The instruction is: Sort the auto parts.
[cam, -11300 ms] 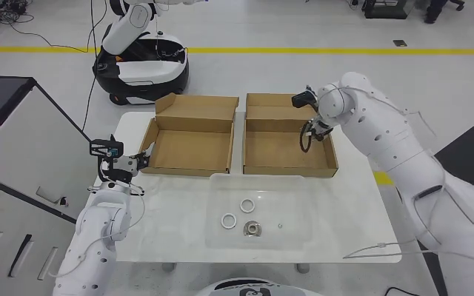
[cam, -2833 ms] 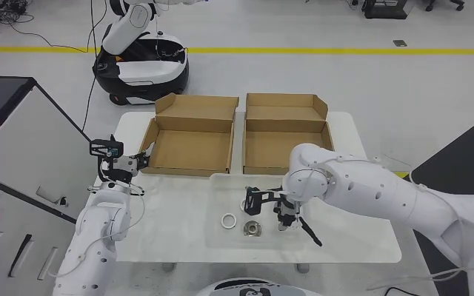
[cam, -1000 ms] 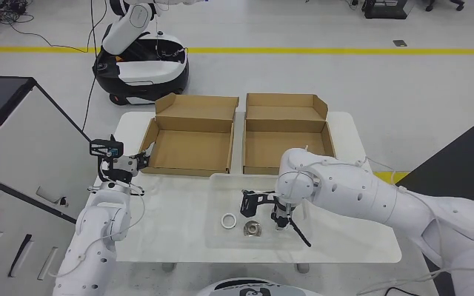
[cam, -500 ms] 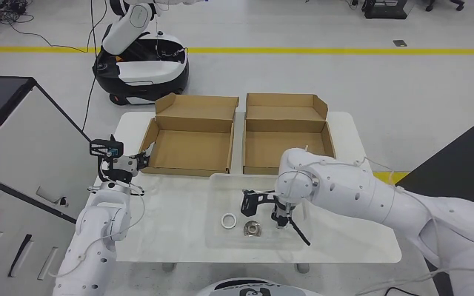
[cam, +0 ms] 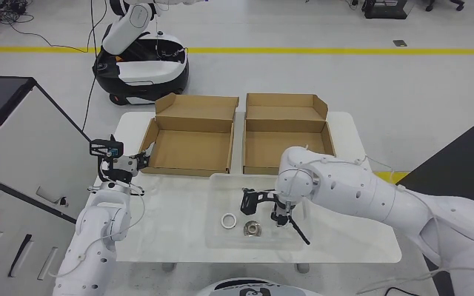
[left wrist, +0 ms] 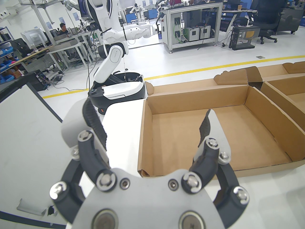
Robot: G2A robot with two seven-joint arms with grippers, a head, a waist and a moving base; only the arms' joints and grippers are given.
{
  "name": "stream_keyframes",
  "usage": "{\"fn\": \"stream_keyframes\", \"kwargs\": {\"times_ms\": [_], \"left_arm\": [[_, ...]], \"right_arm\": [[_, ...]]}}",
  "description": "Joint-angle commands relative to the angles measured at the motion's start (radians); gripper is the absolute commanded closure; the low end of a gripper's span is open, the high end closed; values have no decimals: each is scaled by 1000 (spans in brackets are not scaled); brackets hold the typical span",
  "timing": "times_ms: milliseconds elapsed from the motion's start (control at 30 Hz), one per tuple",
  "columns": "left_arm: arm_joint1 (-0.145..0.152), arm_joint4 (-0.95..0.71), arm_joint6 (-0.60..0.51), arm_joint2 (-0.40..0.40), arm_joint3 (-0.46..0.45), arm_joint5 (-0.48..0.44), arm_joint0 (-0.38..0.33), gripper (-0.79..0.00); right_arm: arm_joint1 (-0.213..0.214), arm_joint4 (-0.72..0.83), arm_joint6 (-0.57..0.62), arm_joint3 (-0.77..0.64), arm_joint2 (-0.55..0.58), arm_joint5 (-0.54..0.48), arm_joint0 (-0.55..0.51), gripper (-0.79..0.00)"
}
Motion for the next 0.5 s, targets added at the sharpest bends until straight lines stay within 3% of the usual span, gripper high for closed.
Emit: {"fn": "stream_keyframes", "kwargs": {"times_ms": [0,467], "left_arm": [[0,0,0,0,0,0,0,-785],[0,0,0,0,0,0,0,-785]], "right_arm": [[6,13,0,-17,0,11,14,0],[79,160,0,-154,69,68,105,0]]}}
